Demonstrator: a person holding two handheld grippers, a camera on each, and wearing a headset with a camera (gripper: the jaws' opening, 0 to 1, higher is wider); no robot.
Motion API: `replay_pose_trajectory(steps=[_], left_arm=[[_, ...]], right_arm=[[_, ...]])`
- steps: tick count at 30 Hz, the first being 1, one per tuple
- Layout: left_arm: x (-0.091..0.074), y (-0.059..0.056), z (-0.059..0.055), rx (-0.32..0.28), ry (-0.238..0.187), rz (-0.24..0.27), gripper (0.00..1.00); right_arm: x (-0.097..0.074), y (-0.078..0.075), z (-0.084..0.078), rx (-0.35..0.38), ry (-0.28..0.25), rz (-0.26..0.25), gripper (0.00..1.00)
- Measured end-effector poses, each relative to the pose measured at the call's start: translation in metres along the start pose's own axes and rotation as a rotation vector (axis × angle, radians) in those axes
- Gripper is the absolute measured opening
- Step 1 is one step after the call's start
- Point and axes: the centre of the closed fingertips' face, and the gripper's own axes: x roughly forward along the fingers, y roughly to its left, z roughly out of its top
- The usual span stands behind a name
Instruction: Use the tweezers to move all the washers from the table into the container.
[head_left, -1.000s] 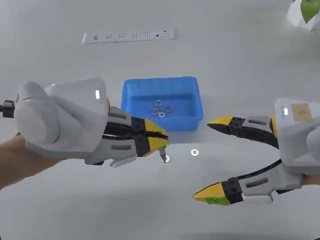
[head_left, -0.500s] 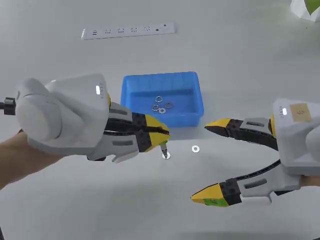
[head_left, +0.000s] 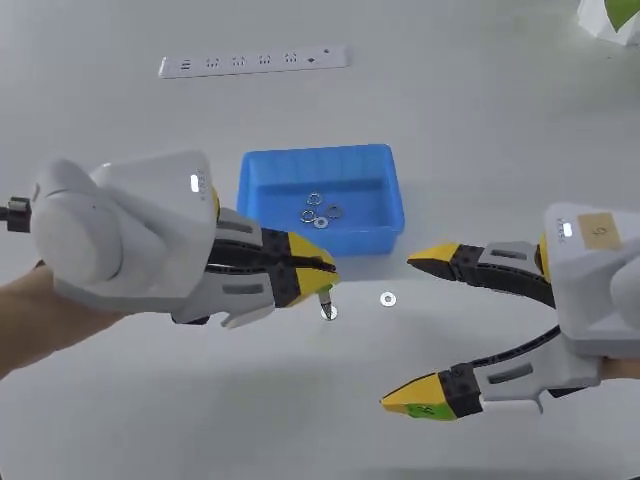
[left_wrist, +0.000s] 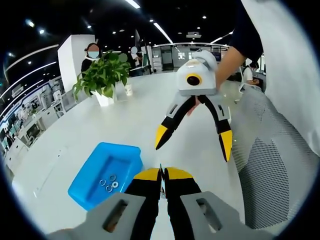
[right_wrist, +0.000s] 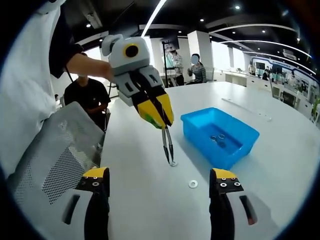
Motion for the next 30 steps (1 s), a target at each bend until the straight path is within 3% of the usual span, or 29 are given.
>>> replay_pose_trajectory(steps=[12, 19, 25, 27, 30], left_arm=[[0.001, -0.003, -0.001, 0.013, 0.004, -0.005, 0.06], [0.001, -0.002, -0.002, 0.015, 0.007, -0.004, 0.06], [0.001, 0.0, -0.002, 0.023, 0.011, 0.009, 0.06], [0.002, -0.001, -0.002, 0.019, 0.011, 0.001, 0.06], [0.002, -0.002, -0.001, 0.021, 0.011, 0.001, 0.06]], right_arm=[[0.004, 0.002, 0.001, -0.003, 0.012, 0.011, 0.81], [0.021, 0.002, 0.01, -0.039, 0.015, 0.043, 0.8], [0.043, 0.001, 0.021, -0.089, 0.022, 0.087, 0.69], [0.049, -0.003, 0.023, -0.126, 0.032, 0.074, 0.6], [0.057, -0.004, 0.024, -0.119, 0.037, 0.089, 0.48]])
